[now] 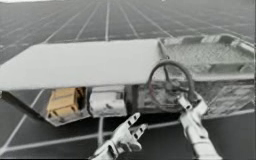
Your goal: Pick up and drop off the object
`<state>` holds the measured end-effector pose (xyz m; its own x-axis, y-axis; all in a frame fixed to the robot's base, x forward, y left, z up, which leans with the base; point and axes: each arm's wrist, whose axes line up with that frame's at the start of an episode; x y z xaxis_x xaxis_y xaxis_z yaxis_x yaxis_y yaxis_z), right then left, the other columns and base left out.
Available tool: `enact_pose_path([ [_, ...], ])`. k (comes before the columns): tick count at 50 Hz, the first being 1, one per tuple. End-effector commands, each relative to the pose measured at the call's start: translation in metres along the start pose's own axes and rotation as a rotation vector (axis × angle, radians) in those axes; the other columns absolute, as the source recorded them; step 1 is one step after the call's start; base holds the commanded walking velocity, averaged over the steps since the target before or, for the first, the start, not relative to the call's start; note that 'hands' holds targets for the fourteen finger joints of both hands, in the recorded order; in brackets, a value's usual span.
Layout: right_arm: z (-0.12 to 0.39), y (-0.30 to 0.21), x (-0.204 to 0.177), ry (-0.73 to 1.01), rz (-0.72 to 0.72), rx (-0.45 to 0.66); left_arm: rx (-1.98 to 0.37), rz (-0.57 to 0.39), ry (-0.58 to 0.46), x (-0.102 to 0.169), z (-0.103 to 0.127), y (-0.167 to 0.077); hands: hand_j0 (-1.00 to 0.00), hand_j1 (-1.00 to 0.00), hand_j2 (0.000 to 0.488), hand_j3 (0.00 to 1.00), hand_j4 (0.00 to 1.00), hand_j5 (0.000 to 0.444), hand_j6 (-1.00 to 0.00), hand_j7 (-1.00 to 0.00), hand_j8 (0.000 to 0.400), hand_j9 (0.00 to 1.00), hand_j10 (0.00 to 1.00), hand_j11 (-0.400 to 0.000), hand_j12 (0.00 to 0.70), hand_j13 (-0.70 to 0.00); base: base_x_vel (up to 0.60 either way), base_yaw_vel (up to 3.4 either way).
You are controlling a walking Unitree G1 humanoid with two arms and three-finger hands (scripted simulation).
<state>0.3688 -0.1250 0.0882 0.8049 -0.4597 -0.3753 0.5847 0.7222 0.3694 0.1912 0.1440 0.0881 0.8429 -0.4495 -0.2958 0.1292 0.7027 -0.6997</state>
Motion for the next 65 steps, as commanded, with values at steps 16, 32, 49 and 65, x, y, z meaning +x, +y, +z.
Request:
enact_pose_path([
  [16,0.010,0.013,-0.006,-0.033,0.049,0.028,0.004,-0.004,-0.015,-0.003,0.002,-0.001,0.00,0.00,0.000,1.00,1.00,0.000,0.00,0.00,0.000,1.00,1.00,-0.400,0.000,-0.700,0.33,0.28],
  [32,0.010,0.013,-0.006,-0.033,0.049,0.028,0.004,-0.004,-0.015,-0.003,0.002,-0.001,0.00,0.00,0.000,1.00,1.00,0.000,0.00,0.00,0.000,1.00,1.00,-0.400,0.000,-0.700,0.28,0.17],
  [49,0.010,0.013,-0.006,-0.033,0.049,0.028,0.004,-0.004,-0.015,-0.003,0.002,-0.001,0.00,0.00,0.000,1.00,1.00,0.000,0.00,0.00,0.000,1.00,1.00,-0.400,0.000,-0.700,0.22,0.12],
  [65,0.164,0.192,0.136,-0.240,0.115,-0.017,0.003,-0.010,-0.104,0.119,0.136,0.005,0.00,0.00,0.000,1.00,1.00,0.000,0.00,0.00,0.000,1.00,1.00,-0.400,0.000,-0.700,0.08,0.12],
])
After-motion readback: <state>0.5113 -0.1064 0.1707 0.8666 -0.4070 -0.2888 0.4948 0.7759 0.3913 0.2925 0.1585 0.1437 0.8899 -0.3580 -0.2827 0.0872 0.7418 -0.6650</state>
